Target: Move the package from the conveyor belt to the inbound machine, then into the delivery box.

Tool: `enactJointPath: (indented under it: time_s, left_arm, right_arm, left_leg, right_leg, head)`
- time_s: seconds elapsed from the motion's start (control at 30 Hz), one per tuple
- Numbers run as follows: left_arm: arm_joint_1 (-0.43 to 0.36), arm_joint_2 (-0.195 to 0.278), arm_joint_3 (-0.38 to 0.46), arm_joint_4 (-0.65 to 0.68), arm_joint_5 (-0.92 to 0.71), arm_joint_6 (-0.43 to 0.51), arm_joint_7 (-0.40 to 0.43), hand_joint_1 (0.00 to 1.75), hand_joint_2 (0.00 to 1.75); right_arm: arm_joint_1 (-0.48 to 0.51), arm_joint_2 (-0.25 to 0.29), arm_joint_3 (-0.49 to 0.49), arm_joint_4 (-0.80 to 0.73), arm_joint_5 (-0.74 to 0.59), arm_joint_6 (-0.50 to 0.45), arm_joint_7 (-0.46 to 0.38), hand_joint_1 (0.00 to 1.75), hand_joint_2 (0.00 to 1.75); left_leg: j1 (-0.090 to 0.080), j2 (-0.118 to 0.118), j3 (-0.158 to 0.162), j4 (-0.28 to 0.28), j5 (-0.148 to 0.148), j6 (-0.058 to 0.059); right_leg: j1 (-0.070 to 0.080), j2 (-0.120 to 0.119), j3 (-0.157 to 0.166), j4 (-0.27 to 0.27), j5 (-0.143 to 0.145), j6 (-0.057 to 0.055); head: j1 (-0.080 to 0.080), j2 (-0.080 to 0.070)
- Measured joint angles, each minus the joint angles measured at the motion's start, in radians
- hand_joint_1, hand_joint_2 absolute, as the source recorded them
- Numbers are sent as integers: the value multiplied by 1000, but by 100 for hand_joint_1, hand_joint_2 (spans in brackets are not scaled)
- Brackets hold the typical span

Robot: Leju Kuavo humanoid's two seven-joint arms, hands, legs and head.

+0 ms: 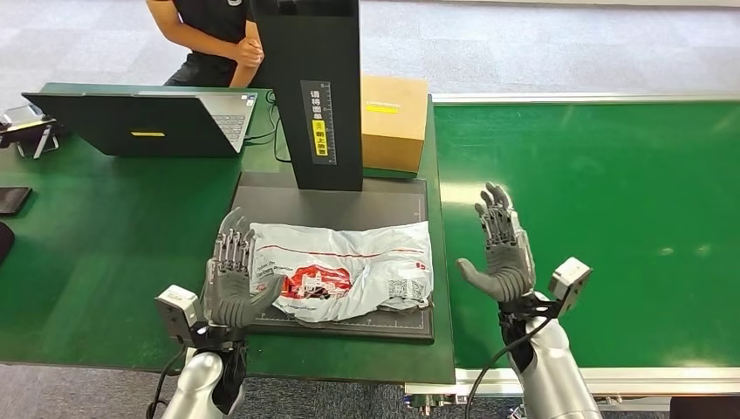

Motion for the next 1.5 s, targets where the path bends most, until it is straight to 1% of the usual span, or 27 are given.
enactJointPath:
  time_s: [0.13, 0.23, 0.33, 0.43, 0.57, 0.9, 1.5]
  left_arm:
    - [2, 0, 1, 0, -14, -4, -3, 0, 175]
    - [1, 0, 1, 0, -19, -5, -3, 0, 175]
    - [0, 0, 0, 0, -29, -2, -3, 0, 175]
    - [0, 1, 0, 0, -37, 3, -3, 0, 175]
    - [0, 4, 0, 0, -39, 4, -3, 0, 175]
    - [1, 8, -1, 0, -38, 3, -4, 0, 175]
    - [1, 9, -1, 0, -38, -4, -4, 0, 175]
  right_arm:
    - [61, 15, -82, -45, 33, -14, 2, 0, 175]
    - [87, 25, -111, -63, 55, -25, 1, 0, 175]
    - [102, 33, -125, -78, 98, -66, -1, 0, 175]
    - [112, 40, -128, -86, 161, -110, -1, 0, 175]
    - [124, 45, -128, -88, 203, -128, -1, 0, 175]
    - [144, 54, -128, -93, 237, -129, -1, 0, 175]
    - [157, 58, -128, -117, 253, -130, 0, 0, 175]
  left_leg:
    - [0, 0, 0, 0, 0, 0]
    - [0, 0, 0, 0, 0, 0]
    - [0, 1, 0, 0, 0, 0]
    - [0, 1, 0, 0, 0, 0]
    - [0, 0, 0, 0, 0, 0]
    - [0, 0, 0, 0, 0, 0]
    - [0, 0, 0, 0, 0, 0]
  right_leg:
    - [1, 0, 0, 0, 0, 0]
    - [0, 0, 0, 0, 0, 0]
    - [0, 1, 0, 0, 0, 0]
    - [0, 0, 0, 0, 0, 0]
    - [0, 0, 0, 0, 0, 0]
    - [0, 0, 0, 0, 0, 0]
    - [0, 0, 0, 0, 0, 0]
  head:
    - [0, 0]
    - [0, 0]
    - [0, 0]
    - [0, 0]
    - [0, 0]
    - [0, 0]
    - [0, 0]
